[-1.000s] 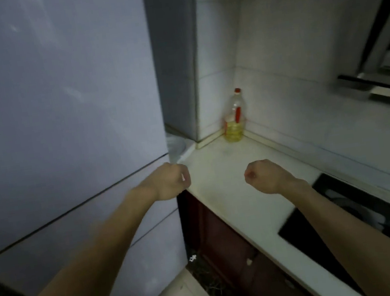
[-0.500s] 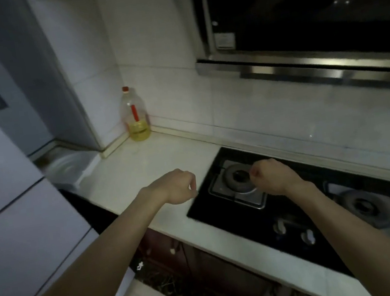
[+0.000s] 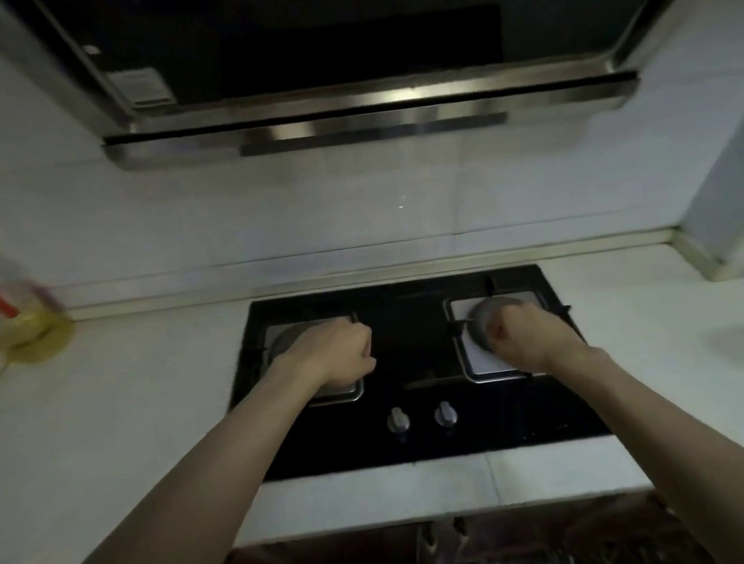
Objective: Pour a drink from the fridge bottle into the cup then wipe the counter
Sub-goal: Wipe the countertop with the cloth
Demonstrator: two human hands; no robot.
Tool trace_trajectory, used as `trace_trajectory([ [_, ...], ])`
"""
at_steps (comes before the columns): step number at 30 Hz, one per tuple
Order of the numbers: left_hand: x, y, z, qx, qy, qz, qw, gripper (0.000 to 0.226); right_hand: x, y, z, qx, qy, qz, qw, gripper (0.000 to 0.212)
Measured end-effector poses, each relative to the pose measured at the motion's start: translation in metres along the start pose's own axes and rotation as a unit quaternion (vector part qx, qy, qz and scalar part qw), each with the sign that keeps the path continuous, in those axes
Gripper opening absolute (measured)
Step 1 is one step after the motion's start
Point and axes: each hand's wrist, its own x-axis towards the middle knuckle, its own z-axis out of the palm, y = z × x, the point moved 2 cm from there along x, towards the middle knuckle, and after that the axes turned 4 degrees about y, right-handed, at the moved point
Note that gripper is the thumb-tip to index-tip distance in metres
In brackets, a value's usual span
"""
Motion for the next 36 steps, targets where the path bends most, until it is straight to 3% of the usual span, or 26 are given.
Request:
trace_trajectory([
  [7,0.07,0.041,0.007,0.031,-0.025,0.137,0.99,0.027,-0.036,0.042,-0.006,-0.026,0.004,0.124,0.992,0.016],
  [12,0.103,0.093,0.021,0.065,-0.022,0.223,0.972,0.021,-0.076,0.062,-0.01,-0.027,0.008,0.214,0.976,0.019],
  [17,0.11,0.156,0.024,0.102,-0.026,0.299,0.948,0.023,-0.13,0.091,-0.015,-0.053,0.032,0.276,0.959,0.028],
  [23,0.103,0.228,0.024,0.11,-0.003,0.38,0.918,0.023,-0.192,0.125,-0.028,-0.04,0.023,0.338,0.94,0.024],
  [26,0.096,0.266,0.028,0.131,-0.001,0.406,0.905,0.016,-0.222,0.145,-0.031,-0.029,0.045,0.374,0.926,0.028],
  [36,0.052,0.419,0.044,0.168,0.008,0.431,0.887,0.025,-0.328,0.245,-0.064,-0.038,0.103,0.397,0.911,0.027],
])
